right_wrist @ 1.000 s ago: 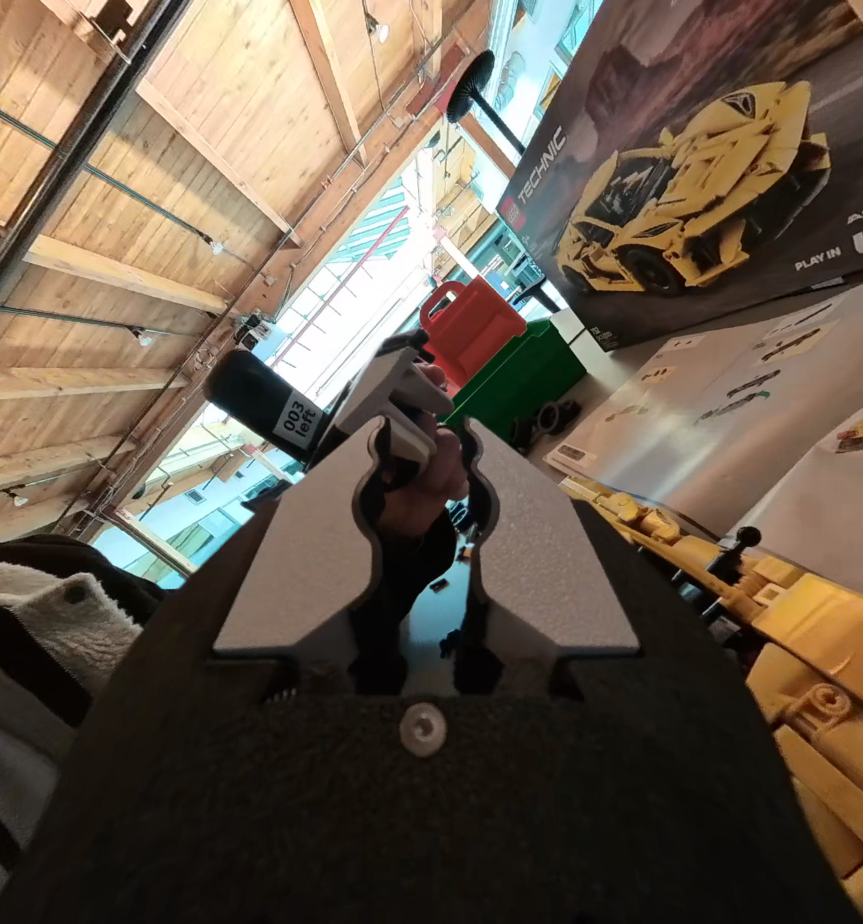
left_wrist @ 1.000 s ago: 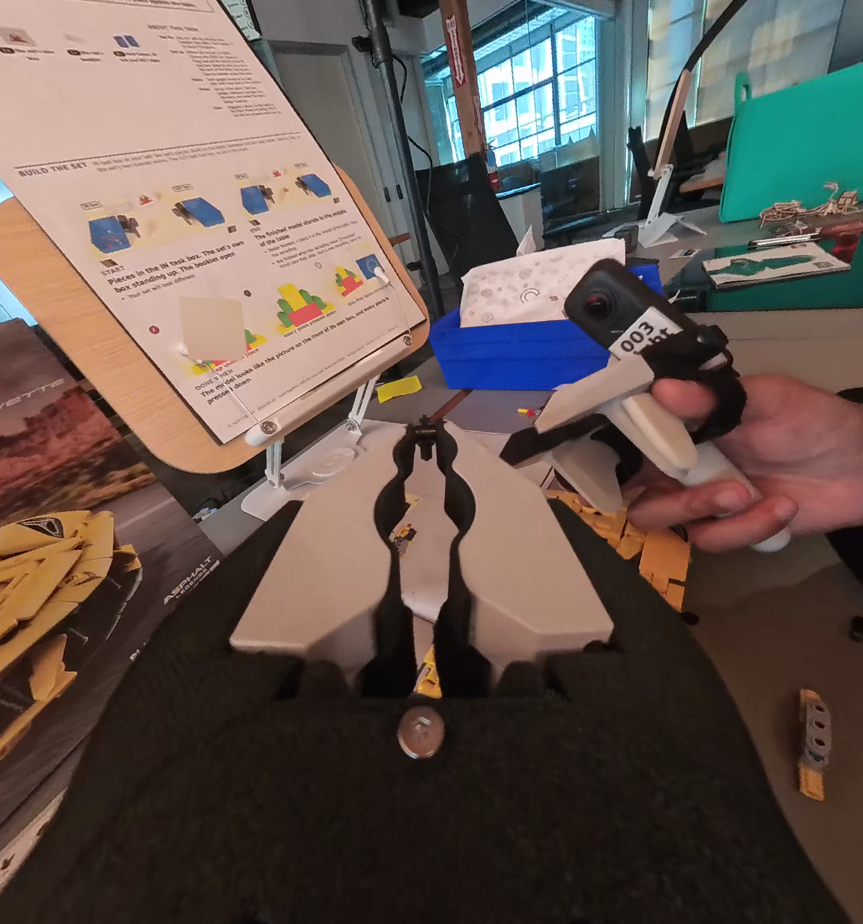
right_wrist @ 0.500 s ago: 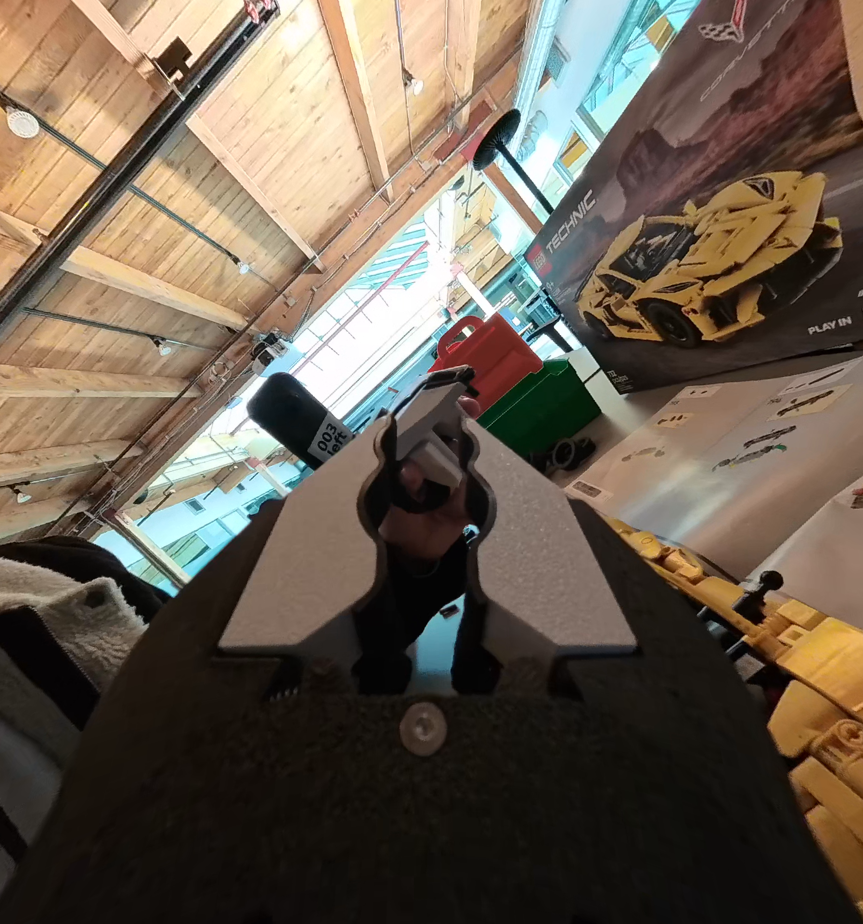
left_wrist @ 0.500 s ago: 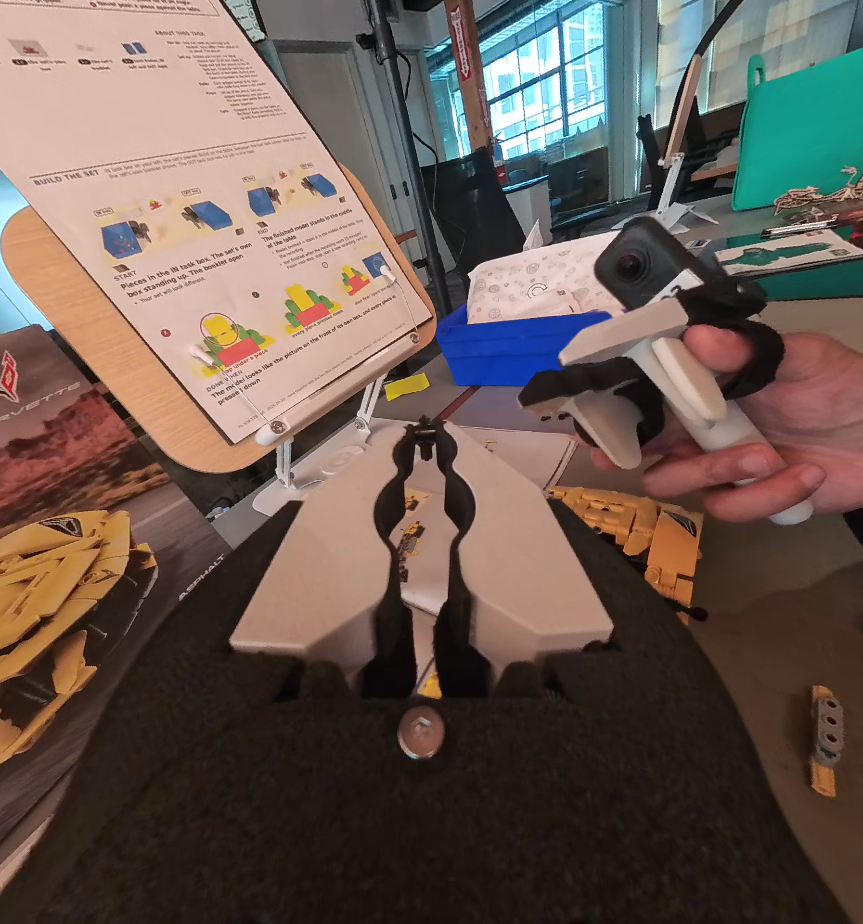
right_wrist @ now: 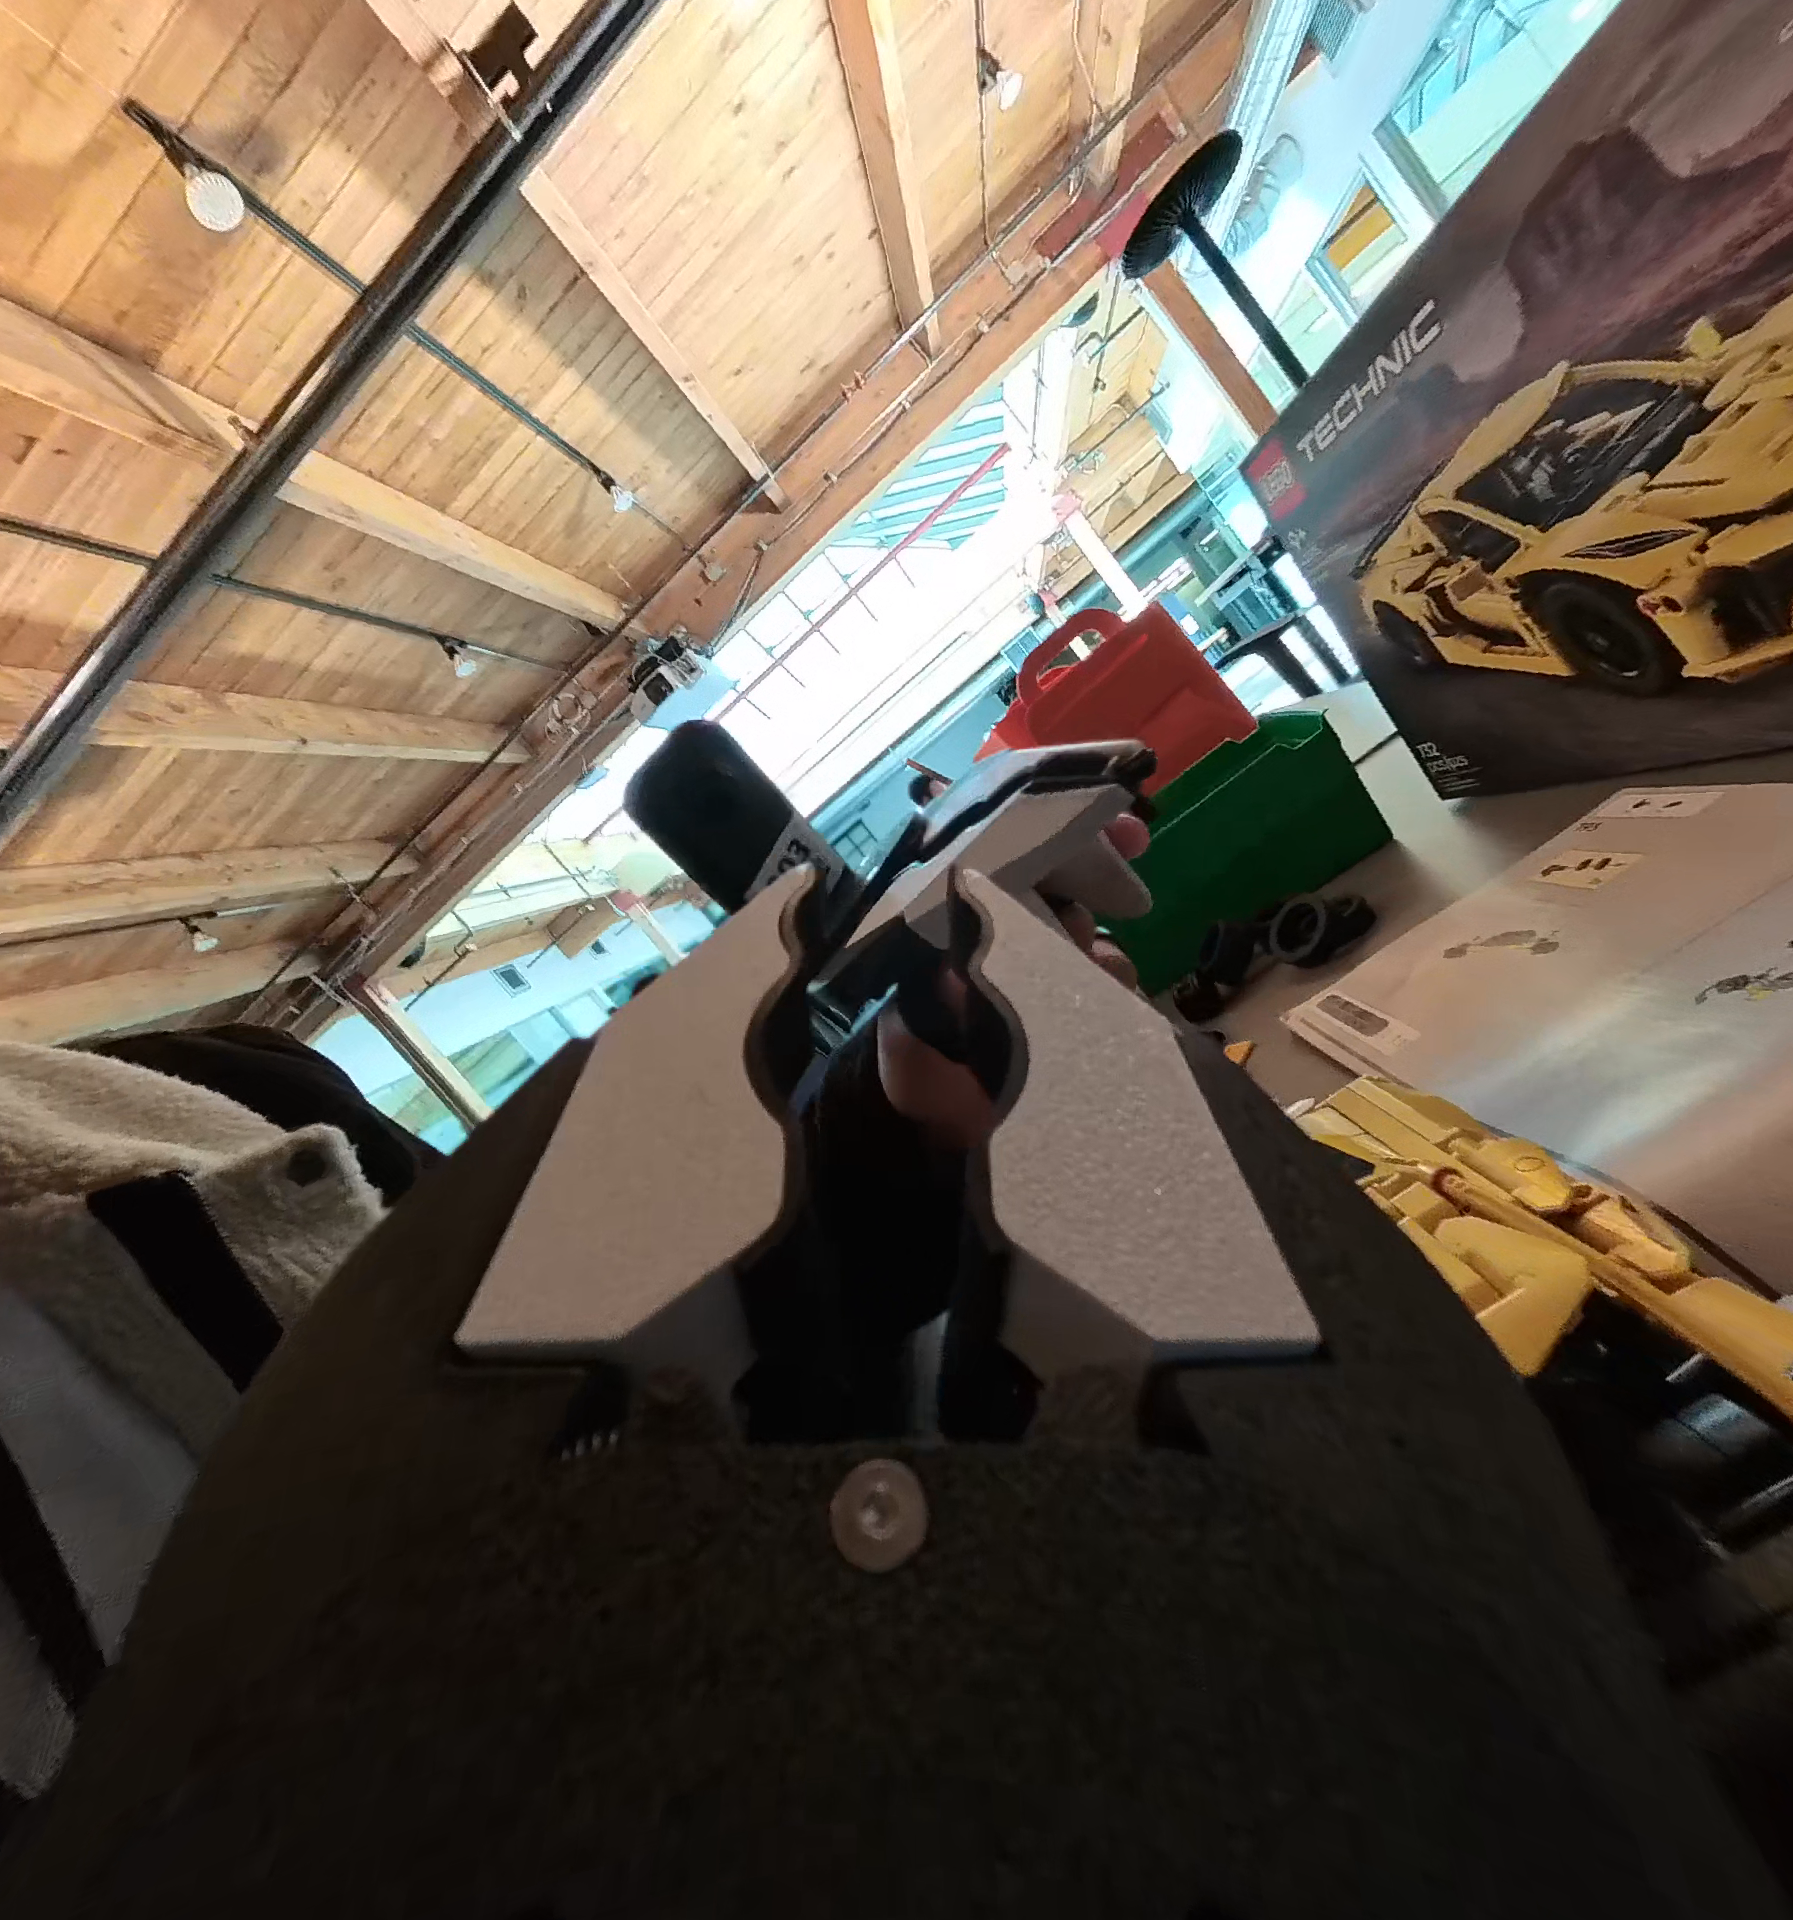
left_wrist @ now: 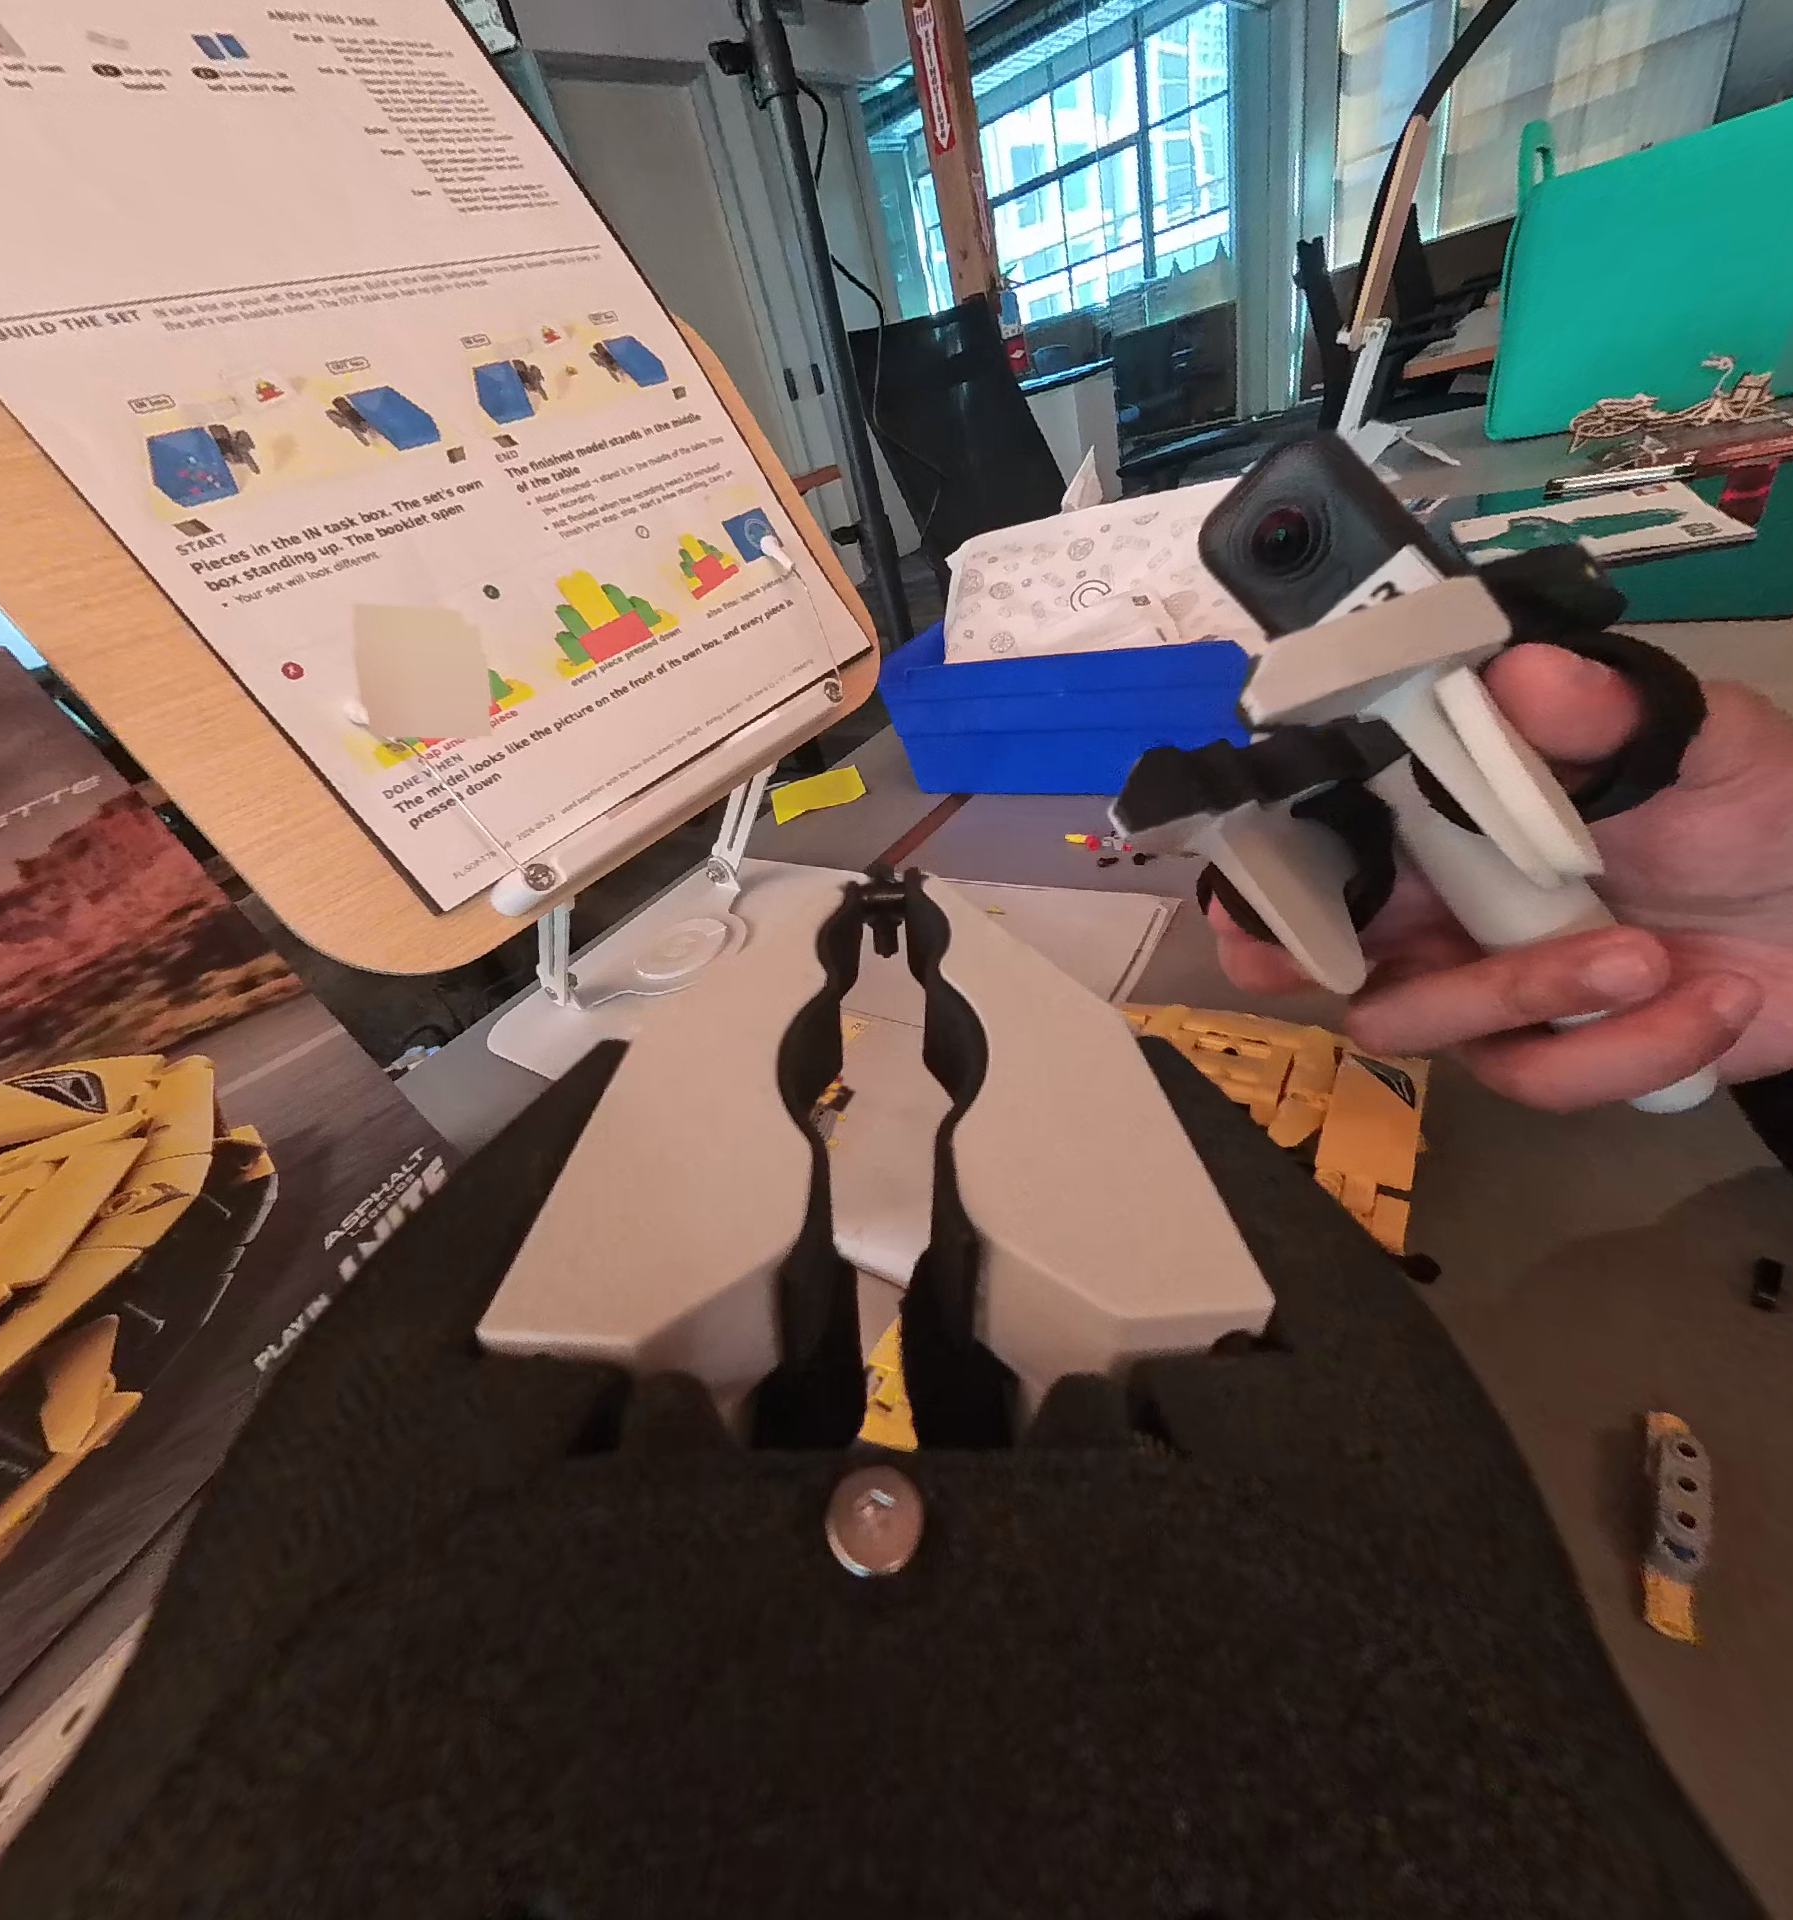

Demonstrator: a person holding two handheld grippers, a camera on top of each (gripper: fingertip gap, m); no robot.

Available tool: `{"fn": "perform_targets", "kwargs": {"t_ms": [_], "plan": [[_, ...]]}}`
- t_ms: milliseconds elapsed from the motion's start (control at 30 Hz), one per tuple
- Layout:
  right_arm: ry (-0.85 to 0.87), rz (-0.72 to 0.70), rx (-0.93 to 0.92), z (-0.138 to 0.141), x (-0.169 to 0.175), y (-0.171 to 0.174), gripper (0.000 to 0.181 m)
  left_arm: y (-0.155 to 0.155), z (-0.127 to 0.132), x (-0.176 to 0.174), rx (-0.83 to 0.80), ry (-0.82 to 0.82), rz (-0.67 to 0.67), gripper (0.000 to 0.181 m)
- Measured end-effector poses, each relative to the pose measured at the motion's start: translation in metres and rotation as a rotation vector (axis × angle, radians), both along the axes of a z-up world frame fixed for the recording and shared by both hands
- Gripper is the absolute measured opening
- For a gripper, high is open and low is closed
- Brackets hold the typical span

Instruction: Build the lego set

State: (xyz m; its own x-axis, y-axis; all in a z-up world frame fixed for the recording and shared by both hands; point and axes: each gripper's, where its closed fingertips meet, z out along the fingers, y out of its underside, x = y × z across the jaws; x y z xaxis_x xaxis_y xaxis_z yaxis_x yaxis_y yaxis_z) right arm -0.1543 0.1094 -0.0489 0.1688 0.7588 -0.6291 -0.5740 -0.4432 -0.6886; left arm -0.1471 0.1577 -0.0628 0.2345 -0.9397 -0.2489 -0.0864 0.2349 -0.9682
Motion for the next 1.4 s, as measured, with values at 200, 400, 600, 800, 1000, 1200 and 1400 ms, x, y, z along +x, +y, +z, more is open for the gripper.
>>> {"fn": "perform_targets", "kwargs": {"t_ms": [200,400,600,800,1000,1200,1400], "plan": [[-0.008,-0.050,0.011,0.003,0.010,0.002,0.020,-0.002,-0.003,0.002,-0.013,0.010,-0.011,0.007],[-0.107,-0.245,0.069,0.010,0.040,0.008,0.023,-0.002,-0.007,0.004,-0.038,0.026,-0.028,0.007],[-0.609,-0.206,0.115,-0.031,0.033,-0.029,0.025,-0.001,-0.013,0.002,-0.104,0.052,-0.062,0.007],[-1.235,0.043,-0.009,-0.143,0.037,-0.123,0.024,-0.003,-0.024,0.005,-0.161,0.097,-0.094,0.007],[-1.398,0.051,-0.051,-0.174,0.044,-0.145,0.019,-0.009,-0.037,0.012,-0.163,0.149,-0.111,0.007],[-1.417,0.080,-0.105,-0.192,0.048,-0.147,0.017,-0.006,-0.033,0.009,-0.170,0.136,-0.107,0.007],[-1.353,0.153,-0.115,-0.194,0.035,-0.154,0.014,-0.004,-0.033,0.007,-0.173,0.135,-0.103,0.007]]}}
